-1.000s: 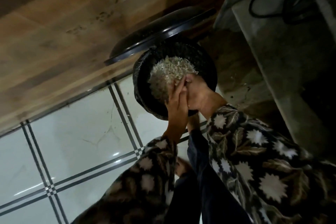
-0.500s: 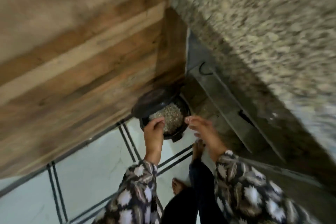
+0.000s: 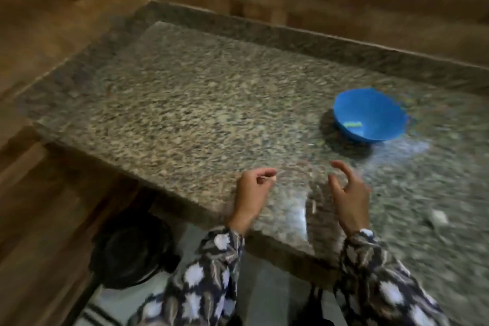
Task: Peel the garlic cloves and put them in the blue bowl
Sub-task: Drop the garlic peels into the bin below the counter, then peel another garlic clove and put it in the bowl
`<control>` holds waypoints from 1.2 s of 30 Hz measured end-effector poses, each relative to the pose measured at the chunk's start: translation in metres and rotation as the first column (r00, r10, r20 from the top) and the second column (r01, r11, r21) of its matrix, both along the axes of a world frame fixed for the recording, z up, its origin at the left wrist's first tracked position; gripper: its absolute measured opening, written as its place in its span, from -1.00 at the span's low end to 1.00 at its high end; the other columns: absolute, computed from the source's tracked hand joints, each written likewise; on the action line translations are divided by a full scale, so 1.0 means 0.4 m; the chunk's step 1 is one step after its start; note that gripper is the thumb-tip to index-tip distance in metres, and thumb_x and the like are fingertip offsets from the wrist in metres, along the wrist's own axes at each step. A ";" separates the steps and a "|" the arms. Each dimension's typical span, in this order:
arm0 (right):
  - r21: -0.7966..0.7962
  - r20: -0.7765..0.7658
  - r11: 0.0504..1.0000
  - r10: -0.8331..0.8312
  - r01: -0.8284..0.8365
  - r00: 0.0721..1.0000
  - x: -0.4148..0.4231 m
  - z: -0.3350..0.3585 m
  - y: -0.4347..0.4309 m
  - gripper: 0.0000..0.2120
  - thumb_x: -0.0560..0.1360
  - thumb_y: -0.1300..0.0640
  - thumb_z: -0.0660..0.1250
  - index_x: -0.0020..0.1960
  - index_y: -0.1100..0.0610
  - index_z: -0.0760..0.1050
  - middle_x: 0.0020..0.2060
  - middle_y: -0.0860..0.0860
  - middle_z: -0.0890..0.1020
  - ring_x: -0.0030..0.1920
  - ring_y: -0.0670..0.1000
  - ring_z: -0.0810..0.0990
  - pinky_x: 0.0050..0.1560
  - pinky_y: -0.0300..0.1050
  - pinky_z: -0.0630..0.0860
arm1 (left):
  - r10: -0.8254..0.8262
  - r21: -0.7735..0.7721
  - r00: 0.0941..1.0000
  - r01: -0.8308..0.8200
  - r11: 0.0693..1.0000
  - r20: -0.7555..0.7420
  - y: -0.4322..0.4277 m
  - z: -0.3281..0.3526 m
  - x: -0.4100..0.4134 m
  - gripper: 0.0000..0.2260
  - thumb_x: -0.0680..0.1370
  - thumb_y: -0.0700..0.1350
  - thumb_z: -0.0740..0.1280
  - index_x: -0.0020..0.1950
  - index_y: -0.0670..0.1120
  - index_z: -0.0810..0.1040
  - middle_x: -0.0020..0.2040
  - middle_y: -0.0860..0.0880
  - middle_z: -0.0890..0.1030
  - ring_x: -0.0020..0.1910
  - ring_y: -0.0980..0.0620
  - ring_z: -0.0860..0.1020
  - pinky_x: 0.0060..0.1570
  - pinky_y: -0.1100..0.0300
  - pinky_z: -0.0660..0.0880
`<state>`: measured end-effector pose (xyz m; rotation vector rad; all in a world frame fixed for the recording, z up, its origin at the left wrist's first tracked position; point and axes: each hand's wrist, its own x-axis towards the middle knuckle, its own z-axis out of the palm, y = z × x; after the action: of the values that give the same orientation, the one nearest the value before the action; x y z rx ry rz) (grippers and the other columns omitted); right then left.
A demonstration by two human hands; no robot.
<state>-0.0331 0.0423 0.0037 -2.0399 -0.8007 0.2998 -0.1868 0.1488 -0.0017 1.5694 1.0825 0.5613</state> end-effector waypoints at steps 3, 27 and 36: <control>-0.074 0.099 0.994 -0.072 0.080 0.992 0.153 -0.014 -0.094 -0.72 0.43 0.33 0.33 0.13 0.21 0.54 0.06 0.19 0.59 0.05 0.20 0.54 0.08 -0.10 0.37 | 0.000 0.101 0.984 0.018 0.995 -0.178 -0.034 -0.008 0.143 -0.73 0.49 -0.23 0.39 0.18 -0.16 0.59 0.03 -0.12 0.64 -0.10 0.10 0.54 -0.13 0.39 0.40; 0.014 -0.512 0.945 -0.275 0.328 0.814 0.356 -0.032 -0.317 -0.83 0.46 0.17 0.36 0.02 0.20 0.59 -0.12 -0.01 0.60 -0.09 -0.06 0.56 -0.17 -0.45 0.44 | -0.056 0.437 0.995 0.086 0.895 -0.079 0.004 0.198 0.601 -0.77 0.48 -0.35 0.27 0.00 -0.15 0.67 0.03 -0.09 0.66 -0.11 0.16 0.61 -0.07 0.35 0.51; 0.209 -0.912 0.832 -0.025 0.514 0.411 0.292 -0.007 -0.298 -0.88 0.49 0.29 0.27 -0.01 0.22 0.55 -0.04 0.10 0.59 -0.16 0.05 0.50 -0.34 -0.25 0.49 | -0.161 -0.155 0.983 0.173 0.973 0.090 -0.187 0.126 0.478 -0.82 0.52 -0.29 0.31 0.05 -0.11 0.63 -0.06 -0.02 0.66 -0.11 0.05 0.61 -0.18 0.28 0.58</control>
<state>0.0838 -0.0769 0.0010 -1.2036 0.1750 0.8146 0.0044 0.0738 0.0486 1.4676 0.9051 0.4053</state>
